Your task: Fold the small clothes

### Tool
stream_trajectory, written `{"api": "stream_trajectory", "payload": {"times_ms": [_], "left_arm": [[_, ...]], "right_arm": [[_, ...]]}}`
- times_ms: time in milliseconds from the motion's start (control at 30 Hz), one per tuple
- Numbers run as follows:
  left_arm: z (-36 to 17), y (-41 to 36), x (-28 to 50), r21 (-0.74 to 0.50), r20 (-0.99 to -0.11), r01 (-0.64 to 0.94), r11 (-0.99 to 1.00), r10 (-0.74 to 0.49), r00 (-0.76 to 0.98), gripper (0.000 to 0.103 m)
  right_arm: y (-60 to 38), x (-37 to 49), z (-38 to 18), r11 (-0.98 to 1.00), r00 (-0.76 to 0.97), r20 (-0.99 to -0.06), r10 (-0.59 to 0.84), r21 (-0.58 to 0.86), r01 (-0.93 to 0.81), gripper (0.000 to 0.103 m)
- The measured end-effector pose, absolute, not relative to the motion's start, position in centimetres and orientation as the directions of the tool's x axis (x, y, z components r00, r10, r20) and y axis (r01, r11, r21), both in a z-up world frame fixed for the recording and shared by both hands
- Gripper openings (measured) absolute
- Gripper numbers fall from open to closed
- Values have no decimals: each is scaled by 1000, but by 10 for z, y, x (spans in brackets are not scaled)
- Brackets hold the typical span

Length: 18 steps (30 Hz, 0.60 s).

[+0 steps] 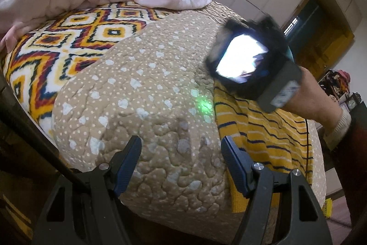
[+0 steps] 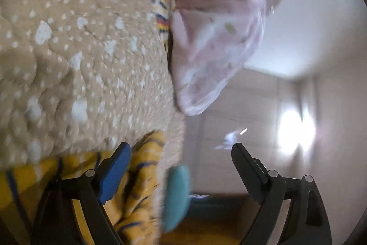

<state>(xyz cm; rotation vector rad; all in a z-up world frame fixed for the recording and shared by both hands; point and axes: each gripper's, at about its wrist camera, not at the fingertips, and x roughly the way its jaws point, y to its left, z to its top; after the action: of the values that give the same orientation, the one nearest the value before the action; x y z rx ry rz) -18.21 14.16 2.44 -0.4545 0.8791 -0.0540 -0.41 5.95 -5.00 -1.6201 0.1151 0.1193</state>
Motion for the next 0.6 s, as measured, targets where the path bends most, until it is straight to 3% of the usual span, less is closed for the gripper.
{"api": "stream_trajectory", "payload": {"times_ms": [133, 200, 267, 367, 600], "left_arm": [[24, 138, -182, -413, -729, -129, 902, -242, 641, 71], [23, 137, -182, -409, -731, -128, 903, -241, 638, 71], [20, 136, -180, -408, -736, -130, 904, -241, 632, 71], [17, 134, -179, -412, -742, -132, 902, -248, 623, 71], [14, 128, -175, -406, -750, -119, 906, -256, 611, 71]], "right_arm": [[2, 21, 10, 363, 882, -459, -105, -844, -395, 91], [-50, 45, 41, 636, 767, -638, -75, -623, -456, 88], [-113, 74, 60, 848, 636, -772, 20, -324, -419, 73], [-183, 99, 55, 952, 518, -836, 178, 13, -305, 66], [-204, 111, 18, 927, 410, -834, 370, 301, -225, 47]]}}
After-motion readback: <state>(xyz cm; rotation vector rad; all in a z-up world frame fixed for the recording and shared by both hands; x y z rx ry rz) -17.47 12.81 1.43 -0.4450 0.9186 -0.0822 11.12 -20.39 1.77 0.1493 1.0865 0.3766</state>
